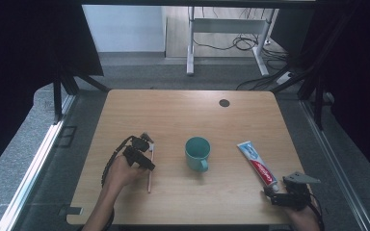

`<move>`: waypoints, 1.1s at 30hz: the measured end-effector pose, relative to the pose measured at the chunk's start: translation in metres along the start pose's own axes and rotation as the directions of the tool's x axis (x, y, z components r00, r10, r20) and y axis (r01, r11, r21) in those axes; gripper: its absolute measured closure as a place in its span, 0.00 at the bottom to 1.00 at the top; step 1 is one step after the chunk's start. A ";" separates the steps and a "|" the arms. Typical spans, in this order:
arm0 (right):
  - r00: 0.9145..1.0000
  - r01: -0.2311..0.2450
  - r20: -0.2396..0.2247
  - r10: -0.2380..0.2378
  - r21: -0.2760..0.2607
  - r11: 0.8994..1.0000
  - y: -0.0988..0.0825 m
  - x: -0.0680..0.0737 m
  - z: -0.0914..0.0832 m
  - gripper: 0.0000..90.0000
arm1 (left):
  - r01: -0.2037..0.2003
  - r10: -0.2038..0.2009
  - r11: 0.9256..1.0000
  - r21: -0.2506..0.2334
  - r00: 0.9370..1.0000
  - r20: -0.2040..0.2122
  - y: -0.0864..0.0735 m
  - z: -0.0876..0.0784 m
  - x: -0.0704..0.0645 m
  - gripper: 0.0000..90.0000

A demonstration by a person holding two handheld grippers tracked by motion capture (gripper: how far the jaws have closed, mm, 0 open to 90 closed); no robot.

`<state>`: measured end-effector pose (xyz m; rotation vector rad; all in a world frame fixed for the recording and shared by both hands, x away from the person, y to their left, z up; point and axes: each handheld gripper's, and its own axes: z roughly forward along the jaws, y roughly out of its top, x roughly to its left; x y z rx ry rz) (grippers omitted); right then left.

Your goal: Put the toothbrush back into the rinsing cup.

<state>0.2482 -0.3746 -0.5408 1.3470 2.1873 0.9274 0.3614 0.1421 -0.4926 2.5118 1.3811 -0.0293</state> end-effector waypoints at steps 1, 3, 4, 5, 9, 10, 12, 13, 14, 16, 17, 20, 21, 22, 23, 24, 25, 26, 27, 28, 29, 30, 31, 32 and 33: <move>1.000 0.000 0.000 0.000 0.000 1.000 0.000 0.000 0.000 0.08 | 0.012 -0.012 1.000 0.003 1.000 0.002 0.001 0.002 -0.001 0.49; 1.000 0.000 0.000 0.000 0.000 1.000 0.000 0.000 0.000 0.08 | 0.008 -0.008 1.000 0.023 1.000 0.002 0.004 0.003 -0.002 0.54; 1.000 0.000 0.000 0.000 0.000 1.000 0.000 0.000 0.000 0.08 | 0.012 -0.012 1.000 0.025 1.000 0.005 0.005 0.005 -0.003 0.54; 1.000 0.000 0.000 0.000 0.000 1.000 0.000 0.000 0.000 0.08 | 0.004 -0.004 0.999 0.038 1.000 0.003 0.006 0.005 -0.003 0.55; 1.000 0.000 0.000 0.000 0.000 1.000 0.000 0.000 0.000 0.08 | 0.007 -0.007 0.998 0.066 1.000 0.003 0.011 0.008 -0.006 0.62; 1.000 0.000 0.000 0.000 0.001 1.000 0.000 0.000 0.000 0.08 | 0.006 -0.007 0.997 0.073 1.000 0.003 0.012 0.009 -0.007 0.63; 1.000 0.000 0.000 0.000 0.000 1.000 0.000 0.000 0.000 0.08 | 0.018 -0.018 0.996 0.092 1.000 0.000 0.015 0.010 -0.009 0.66; 1.000 0.000 0.000 0.000 0.000 1.000 0.000 0.000 0.000 0.08 | 0.018 -0.018 0.994 0.103 1.000 0.000 0.015 0.011 -0.010 0.66; 1.000 -0.001 0.000 0.001 0.000 1.000 0.000 0.000 0.000 0.08 | 0.017 -0.017 0.994 0.108 1.000 0.000 0.016 0.011 -0.010 0.67; 1.000 0.000 0.001 0.000 0.000 1.000 0.000 0.000 0.000 0.08 | 0.020 -0.020 0.993 0.118 1.000 0.000 0.017 0.012 -0.011 0.70; 1.000 -0.001 0.001 0.001 0.000 1.000 0.000 0.000 0.000 0.08 | 0.019 -0.019 0.992 0.126 1.000 -0.001 0.017 0.012 -0.011 0.71; 1.000 0.000 0.001 0.000 0.000 1.000 0.000 0.000 0.000 0.08 | 0.024 -0.024 0.991 0.134 1.000 -0.001 0.018 0.013 -0.012 0.73; 1.000 0.000 0.001 0.000 0.000 1.000 0.000 0.000 0.000 0.08 | 0.026 -0.025 0.990 0.139 1.000 -0.004 0.019 0.014 -0.012 0.74; 1.000 0.000 0.001 0.000 0.000 1.000 0.000 0.000 0.000 0.08 | 0.028 -0.027 0.990 0.142 1.000 -0.006 0.019 0.014 -0.013 0.75; 1.000 0.000 0.001 0.000 0.000 1.000 0.000 0.000 0.000 0.08 | 0.027 -0.026 0.989 0.145 1.000 -0.007 0.019 0.014 -0.013 0.76; 1.000 0.000 0.002 0.000 0.000 1.000 0.000 0.000 0.000 0.08 | 0.027 -0.026 0.989 0.145 1.000 -0.007 0.019 0.014 -0.013 0.78; 1.000 0.000 0.002 0.000 0.000 1.000 0.000 0.000 0.000 0.08 | 0.024 -0.023 0.989 0.149 1.000 -0.008 0.019 0.014 -0.013 0.78; 1.000 -0.002 0.002 0.002 0.000 1.000 0.000 0.000 0.000 0.08 | 0.024 -0.021 0.988 0.151 1.000 -0.020 0.020 0.014 -0.015 0.80; 1.000 -0.001 0.002 0.001 0.000 1.000 0.000 0.000 0.000 0.08 | 0.024 -0.020 0.988 0.154 0.999 -0.025 0.020 0.014 -0.015 0.82; 1.000 -0.002 0.003 0.002 0.000 1.000 0.000 0.000 0.000 0.08 | 0.023 -0.019 0.988 0.156 0.999 -0.027 0.020 0.015 -0.016 0.84; 1.000 -0.002 0.003 0.002 0.000 1.000 0.000 0.000 0.000 0.08 | 0.019 -0.015 0.987 0.157 0.999 -0.028 0.021 0.015 -0.016 0.86; 1.000 -0.002 0.003 0.002 0.000 1.000 0.000 0.000 0.000 0.08 | 0.017 -0.013 0.987 0.157 1.000 -0.028 0.021 0.015 -0.016 0.88; 1.000 -0.002 0.003 0.002 0.000 1.000 0.000 0.000 0.000 0.08 | 0.015 -0.011 0.987 0.158 0.999 -0.031 0.021 0.015 -0.016 0.91; 1.000 -0.002 0.003 0.002 0.000 1.000 0.000 0.000 0.000 0.08 | 0.014 -0.009 0.987 0.159 1.000 -0.030 0.021 0.015 -0.017 0.92; 1.000 -0.002 0.003 0.002 -0.001 1.000 0.000 0.000 0.000 0.08 | 0.011 -0.006 0.987 0.161 1.000 -0.031 0.021 0.015 -0.017 0.92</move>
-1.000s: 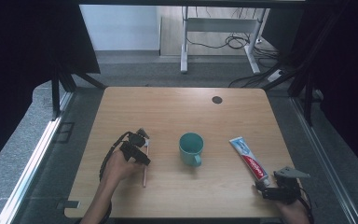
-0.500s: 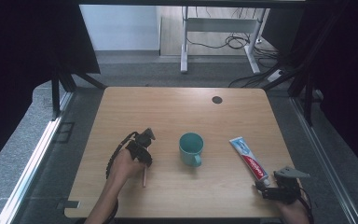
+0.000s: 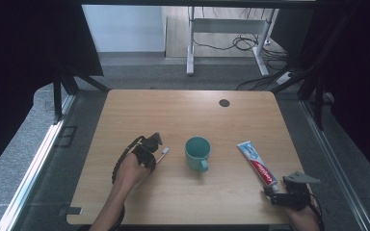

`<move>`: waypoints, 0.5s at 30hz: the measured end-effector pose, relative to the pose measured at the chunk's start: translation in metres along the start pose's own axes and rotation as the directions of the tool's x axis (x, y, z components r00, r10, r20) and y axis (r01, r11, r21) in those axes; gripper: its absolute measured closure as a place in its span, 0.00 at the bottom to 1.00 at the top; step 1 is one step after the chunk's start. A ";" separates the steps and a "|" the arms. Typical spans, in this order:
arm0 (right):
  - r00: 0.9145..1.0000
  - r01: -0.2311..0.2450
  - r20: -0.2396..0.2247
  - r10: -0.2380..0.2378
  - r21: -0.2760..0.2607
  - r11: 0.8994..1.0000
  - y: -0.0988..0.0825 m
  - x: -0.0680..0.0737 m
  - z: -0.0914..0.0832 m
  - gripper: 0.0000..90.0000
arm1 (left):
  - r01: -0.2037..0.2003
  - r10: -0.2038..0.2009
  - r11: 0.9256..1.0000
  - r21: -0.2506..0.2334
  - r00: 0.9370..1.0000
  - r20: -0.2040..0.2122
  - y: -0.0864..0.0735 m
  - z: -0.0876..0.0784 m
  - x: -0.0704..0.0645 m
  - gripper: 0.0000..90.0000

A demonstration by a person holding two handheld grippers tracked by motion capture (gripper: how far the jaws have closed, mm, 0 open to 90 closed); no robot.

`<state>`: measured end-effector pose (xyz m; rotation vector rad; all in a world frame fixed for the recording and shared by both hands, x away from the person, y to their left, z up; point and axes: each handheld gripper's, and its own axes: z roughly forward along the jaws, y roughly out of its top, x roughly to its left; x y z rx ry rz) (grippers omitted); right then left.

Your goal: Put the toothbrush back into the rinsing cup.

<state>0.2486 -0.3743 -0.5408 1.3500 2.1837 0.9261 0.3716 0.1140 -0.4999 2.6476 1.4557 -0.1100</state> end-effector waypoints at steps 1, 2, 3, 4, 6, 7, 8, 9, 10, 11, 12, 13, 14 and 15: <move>1.000 0.000 0.000 0.000 0.000 1.000 0.000 0.000 0.000 0.08 | 0.000 0.000 1.000 -0.003 1.000 -0.001 0.000 0.000 -0.001 0.93; 1.000 0.000 0.000 0.000 0.000 1.000 0.000 0.000 0.000 0.08 | -0.004 0.004 1.000 -0.002 1.000 -0.003 0.000 0.000 -0.001 0.93; 1.000 0.000 0.000 0.000 0.000 1.000 0.000 0.000 0.000 0.08 | -0.011 0.011 1.000 0.001 1.000 -0.005 0.000 0.000 -0.001 0.93; 1.000 0.000 0.000 0.000 0.000 1.000 0.000 0.000 0.000 0.08 | -0.011 0.011 1.000 0.001 1.000 -0.005 0.000 0.000 -0.001 0.93; 1.000 0.000 0.000 0.000 0.001 1.000 0.000 0.000 0.000 0.08 | -0.017 0.017 1.000 -0.001 1.000 -0.006 0.000 -0.001 -0.001 0.94; 1.000 0.000 0.000 0.000 0.000 1.000 0.000 0.000 0.000 0.08 | -0.018 0.018 1.000 -0.006 1.000 -0.005 0.000 -0.001 -0.001 0.94; 1.000 0.000 0.000 0.000 0.000 1.000 0.000 0.000 0.000 0.08 | -0.020 0.020 1.000 -0.008 1.000 -0.003 0.001 -0.002 -0.001 0.94; 1.000 -0.001 0.000 0.001 0.001 1.000 0.000 0.000 0.000 0.08 | -0.021 0.021 1.000 -0.010 1.000 -0.004 0.001 -0.004 -0.001 0.94; 1.000 -0.001 0.000 0.001 0.001 1.000 0.000 0.000 0.000 0.08 | -0.021 0.021 1.000 -0.010 1.000 -0.004 0.001 -0.004 -0.001 0.94; 1.000 -0.001 0.000 0.001 0.001 1.000 0.000 0.000 0.000 0.08 | -0.028 0.028 1.000 -0.012 1.000 -0.002 0.001 -0.006 -0.002 0.94; 1.000 -0.001 0.000 0.001 0.001 1.000 0.000 0.000 0.000 0.08 | -0.032 0.032 0.999 -0.013 0.999 0.001 0.001 -0.008 -0.002 0.94; 1.000 -0.001 0.001 0.001 0.000 1.000 0.000 0.000 0.000 0.08 | -0.035 0.035 0.999 -0.015 0.999 0.003 0.001 -0.010 -0.002 0.94; 1.000 -0.001 0.001 0.001 0.001 1.000 0.000 0.000 0.000 0.08 | -0.038 0.038 0.999 -0.017 0.999 0.008 0.002 -0.011 -0.002 0.94; 1.000 -0.001 0.001 0.001 0.000 1.000 0.000 0.000 0.000 0.08 | -0.043 0.043 0.999 -0.018 0.999 0.010 0.002 -0.012 -0.003 0.94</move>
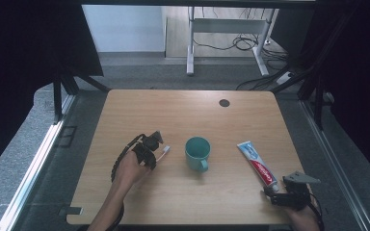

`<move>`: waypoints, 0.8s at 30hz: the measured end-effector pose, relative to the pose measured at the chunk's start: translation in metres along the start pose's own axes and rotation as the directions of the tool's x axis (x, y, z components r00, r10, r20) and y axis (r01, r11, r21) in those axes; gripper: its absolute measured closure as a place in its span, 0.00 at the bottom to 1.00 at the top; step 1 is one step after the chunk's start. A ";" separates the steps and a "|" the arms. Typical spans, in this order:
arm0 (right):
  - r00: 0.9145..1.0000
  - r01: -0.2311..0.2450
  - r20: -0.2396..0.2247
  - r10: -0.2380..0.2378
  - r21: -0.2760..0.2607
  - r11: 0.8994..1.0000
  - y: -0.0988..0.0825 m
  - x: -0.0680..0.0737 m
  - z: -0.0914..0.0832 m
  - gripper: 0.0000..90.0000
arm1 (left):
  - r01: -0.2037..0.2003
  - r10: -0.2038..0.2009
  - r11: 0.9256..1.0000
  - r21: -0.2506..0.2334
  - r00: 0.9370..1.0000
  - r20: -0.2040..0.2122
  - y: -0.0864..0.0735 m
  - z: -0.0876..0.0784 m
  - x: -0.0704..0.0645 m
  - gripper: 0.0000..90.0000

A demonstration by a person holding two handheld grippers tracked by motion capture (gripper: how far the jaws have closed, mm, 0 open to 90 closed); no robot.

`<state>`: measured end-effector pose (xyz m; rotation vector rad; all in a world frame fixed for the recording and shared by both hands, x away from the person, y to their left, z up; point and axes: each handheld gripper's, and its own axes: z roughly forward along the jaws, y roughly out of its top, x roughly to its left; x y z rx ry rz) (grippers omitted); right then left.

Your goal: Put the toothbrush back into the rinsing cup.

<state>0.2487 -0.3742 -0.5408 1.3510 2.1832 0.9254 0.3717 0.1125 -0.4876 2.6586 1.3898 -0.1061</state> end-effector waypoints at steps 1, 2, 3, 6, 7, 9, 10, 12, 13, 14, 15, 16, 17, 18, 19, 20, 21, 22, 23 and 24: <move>1.000 0.000 0.000 0.000 0.000 1.000 0.000 0.000 0.000 0.08 | -0.006 0.006 1.000 -0.003 1.000 0.001 0.000 -0.002 -0.001 0.94; 1.000 0.000 0.000 0.000 0.000 1.000 0.000 0.000 0.000 0.08 | -0.013 0.013 1.000 -0.006 1.000 0.003 0.000 -0.003 -0.001 0.94; 1.000 0.000 0.000 0.000 0.000 1.000 0.000 0.000 0.000 0.08 | -0.013 0.013 1.000 -0.006 1.000 0.003 0.000 -0.003 -0.001 0.94; 1.000 0.000 0.000 0.000 0.000 1.000 0.000 0.000 0.000 0.08 | -0.018 0.019 1.000 -0.021 1.000 0.010 0.000 -0.007 -0.001 0.94; 1.000 0.000 0.000 0.000 0.000 1.000 0.000 0.000 0.000 0.08 | -0.022 0.022 0.999 -0.029 1.000 0.012 0.000 -0.011 -0.001 0.94; 1.000 0.000 0.000 0.000 0.000 1.000 0.000 0.000 0.000 0.08 | -0.027 0.027 0.999 -0.029 1.000 0.014 0.000 -0.013 -0.001 0.94; 1.000 0.000 0.000 0.000 0.000 1.000 0.000 0.000 0.000 0.08 | -0.029 0.029 0.999 -0.035 0.999 0.012 0.000 -0.015 -0.001 0.94; 1.000 0.000 0.000 0.000 0.000 1.000 0.000 0.000 0.000 0.08 | -0.029 0.030 0.998 -0.055 0.999 0.020 -0.001 -0.021 0.000 0.94; 1.000 0.000 0.000 0.000 0.000 1.000 0.000 0.000 0.000 0.08 | -0.032 0.033 0.998 -0.058 0.999 0.021 -0.001 -0.023 0.000 0.94; 1.000 0.000 0.000 0.000 0.000 1.000 0.000 0.000 0.000 0.08 | -0.027 0.028 0.997 -0.067 0.999 0.022 -0.001 -0.025 0.000 0.94; 1.000 0.000 0.000 0.000 0.000 1.000 0.000 0.000 0.000 0.08 | -0.027 0.028 0.997 -0.067 0.999 0.022 -0.001 -0.025 0.000 0.94; 1.000 0.000 0.000 0.000 0.000 1.000 0.000 0.000 0.000 0.08 | -0.030 0.032 0.997 -0.071 0.999 0.024 -0.002 -0.028 0.001 0.94; 1.000 0.000 0.000 0.000 0.000 1.000 0.000 0.000 0.000 0.08 | -0.028 0.030 0.997 -0.073 0.999 0.026 -0.002 -0.029 0.000 0.94; 1.000 0.000 0.000 0.000 0.000 1.000 0.000 0.000 0.000 0.08 | -0.030 0.032 0.997 -0.074 0.999 0.022 -0.001 -0.031 0.000 0.94; 1.000 0.000 0.000 0.000 0.000 1.000 0.000 0.000 0.000 0.08 | -0.030 0.032 0.997 -0.074 0.999 0.022 -0.001 -0.031 0.000 0.94; 1.000 0.000 0.000 0.000 0.000 1.000 0.000 0.000 0.000 0.08 | -0.035 0.037 0.997 -0.075 0.999 0.024 -0.001 -0.034 0.001 0.94; 1.000 0.000 0.000 0.000 0.000 1.000 0.000 0.000 0.000 0.08 | -0.036 0.038 0.997 -0.076 0.999 0.025 0.000 -0.035 0.001 0.94; 1.000 0.000 0.000 0.000 0.000 1.000 0.000 0.000 0.000 0.08 | -0.036 0.038 0.996 -0.077 0.999 0.025 0.000 -0.036 0.000 0.94; 1.000 0.000 0.000 0.000 0.000 1.000 0.000 0.000 0.000 0.08 | -0.036 0.038 0.996 -0.077 0.999 0.025 0.000 -0.036 0.000 0.94; 1.000 0.000 0.000 0.000 0.000 1.000 0.000 0.000 0.000 0.08 | -0.041 0.043 0.996 -0.079 0.999 0.027 0.001 -0.040 0.000 0.94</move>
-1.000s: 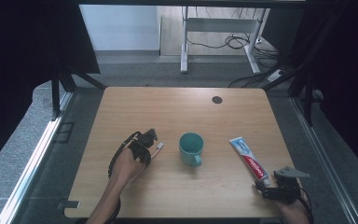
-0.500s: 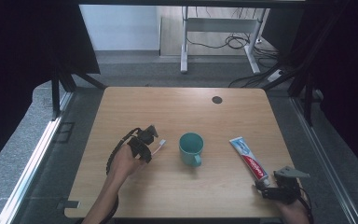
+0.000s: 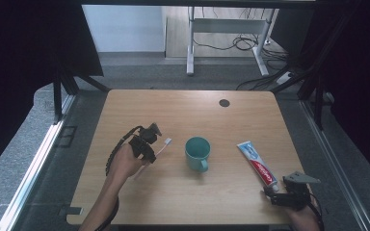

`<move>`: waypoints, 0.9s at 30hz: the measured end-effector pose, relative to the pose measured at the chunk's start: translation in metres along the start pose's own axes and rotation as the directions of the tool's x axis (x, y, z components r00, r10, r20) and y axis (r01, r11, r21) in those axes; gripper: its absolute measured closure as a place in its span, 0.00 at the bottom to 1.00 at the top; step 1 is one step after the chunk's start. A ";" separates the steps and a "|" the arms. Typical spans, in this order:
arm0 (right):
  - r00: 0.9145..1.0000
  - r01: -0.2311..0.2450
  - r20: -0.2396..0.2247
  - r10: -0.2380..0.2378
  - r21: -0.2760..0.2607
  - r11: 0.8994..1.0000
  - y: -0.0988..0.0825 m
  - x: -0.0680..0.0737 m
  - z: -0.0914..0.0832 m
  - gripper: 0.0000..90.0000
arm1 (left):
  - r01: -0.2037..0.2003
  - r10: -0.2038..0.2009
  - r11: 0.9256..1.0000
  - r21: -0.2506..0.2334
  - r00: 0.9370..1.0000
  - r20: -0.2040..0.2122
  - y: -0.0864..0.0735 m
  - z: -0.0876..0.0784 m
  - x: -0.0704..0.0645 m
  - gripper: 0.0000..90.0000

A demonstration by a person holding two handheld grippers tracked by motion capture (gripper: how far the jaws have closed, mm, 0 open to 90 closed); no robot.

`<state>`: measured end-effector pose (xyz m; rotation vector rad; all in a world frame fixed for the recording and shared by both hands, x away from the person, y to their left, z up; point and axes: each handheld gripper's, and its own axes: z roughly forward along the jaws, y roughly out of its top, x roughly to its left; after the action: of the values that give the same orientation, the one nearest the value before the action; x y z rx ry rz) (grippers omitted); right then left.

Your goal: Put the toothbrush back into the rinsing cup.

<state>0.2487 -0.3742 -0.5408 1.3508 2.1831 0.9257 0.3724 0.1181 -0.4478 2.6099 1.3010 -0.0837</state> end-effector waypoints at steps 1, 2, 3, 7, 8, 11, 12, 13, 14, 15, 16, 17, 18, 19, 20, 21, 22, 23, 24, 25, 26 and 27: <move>1.000 0.000 0.000 0.000 0.000 1.000 0.000 0.000 0.000 0.08 | 0.004 -0.004 1.000 -0.007 1.000 0.001 0.000 -0.001 -0.001 0.94; 1.000 0.000 0.000 0.000 0.000 1.000 0.000 0.000 0.000 0.08 | 0.004 -0.004 1.000 -0.006 1.000 -0.001 0.001 -0.003 -0.001 0.94; 1.000 0.000 0.000 0.000 0.000 1.000 0.000 0.000 0.000 0.08 | 0.004 -0.004 1.000 -0.006 1.000 -0.001 0.001 -0.003 -0.001 0.94; 1.000 -0.001 0.000 0.001 0.000 1.000 0.000 0.000 0.000 0.08 | -0.008 0.008 1.000 -0.017 1.000 -0.012 0.003 -0.011 -0.002 0.94; 1.000 -0.001 0.000 0.001 0.000 1.000 0.000 0.000 0.000 0.08 | -0.015 0.015 1.000 -0.022 1.000 -0.016 0.004 -0.015 -0.002 0.94; 1.000 -0.001 0.000 0.001 0.000 1.000 0.000 0.000 0.000 0.08 | -0.012 0.012 0.999 -0.042 1.000 -0.016 0.005 -0.019 -0.003 0.94; 1.000 -0.001 0.000 0.001 0.000 1.000 0.000 0.000 0.000 0.08 | -0.015 0.015 0.998 -0.057 1.000 -0.011 0.006 -0.023 -0.004 0.94; 1.000 -0.001 0.000 0.001 0.000 1.000 0.000 0.000 0.000 0.08 | -0.015 0.015 0.998 -0.057 1.000 -0.011 0.006 -0.023 -0.004 0.94; 1.000 -0.001 0.000 0.001 0.000 1.000 0.000 0.000 0.000 0.08 | -0.029 0.029 0.997 -0.069 1.000 0.000 0.007 -0.028 -0.004 0.94; 1.000 -0.001 0.000 0.001 0.000 1.000 0.000 0.000 0.000 0.08 | -0.025 0.026 0.997 -0.078 1.000 0.007 0.007 -0.030 -0.005 0.94; 1.000 -0.001 0.000 0.001 0.000 1.000 0.000 0.000 0.000 0.08 | -0.031 0.032 0.996 -0.086 0.999 0.010 0.008 -0.032 -0.005 0.94; 1.000 -0.001 0.000 0.001 0.000 1.000 0.000 0.000 0.000 0.08 | -0.033 0.033 0.995 -0.094 0.999 0.007 0.008 -0.034 -0.005 0.94; 1.000 -0.001 0.000 0.001 0.000 1.000 0.000 0.000 0.000 0.08 | -0.033 0.034 0.994 -0.100 0.999 0.007 0.009 -0.036 -0.006 0.94; 1.000 -0.001 0.000 0.001 0.000 1.000 0.000 0.000 0.000 0.08 | -0.033 0.034 0.994 -0.100 0.999 0.007 0.009 -0.036 -0.006 0.94; 1.000 -0.001 0.000 0.001 0.000 1.000 0.000 0.000 0.000 0.08 | -0.044 0.045 0.992 -0.114 0.999 0.005 0.010 -0.040 -0.007 0.94; 1.000 -0.001 0.000 0.001 0.000 1.000 0.000 0.000 0.000 0.08 | -0.044 0.045 0.991 -0.126 0.999 0.008 0.011 -0.042 -0.008 0.94; 1.000 -0.001 0.000 0.001 0.000 1.000 0.000 0.000 0.000 0.08 | -0.048 0.050 0.990 -0.131 0.999 0.010 0.011 -0.044 -0.008 0.94; 1.000 -0.001 0.000 0.001 0.000 1.000 0.000 0.000 0.000 0.08 | -0.048 0.050 0.990 -0.131 0.999 0.010 0.011 -0.044 -0.008 0.93; 1.000 -0.001 0.000 0.001 0.000 1.000 0.000 0.000 0.000 0.08 | -0.056 0.059 0.988 -0.141 0.998 0.012 0.012 -0.045 -0.009 0.93; 1.000 0.000 0.000 0.000 0.000 1.000 0.000 0.000 0.000 0.08 | -0.058 0.061 0.987 -0.148 0.998 0.014 0.013 -0.047 -0.010 0.94; 1.000 0.000 0.000 0.000 0.000 1.000 0.000 0.000 0.000 0.08 | -0.064 0.067 0.984 -0.164 0.998 0.009 0.014 -0.049 -0.012 0.94; 1.000 0.000 0.000 0.000 0.000 1.000 0.000 0.000 0.000 0.08 | -0.064 0.067 0.984 -0.164 0.998 0.009 0.014 -0.049 -0.012 0.93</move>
<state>0.2487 -0.3742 -0.5408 1.3512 2.1827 0.9262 0.3735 0.1117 -0.3955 2.5049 1.1636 0.0155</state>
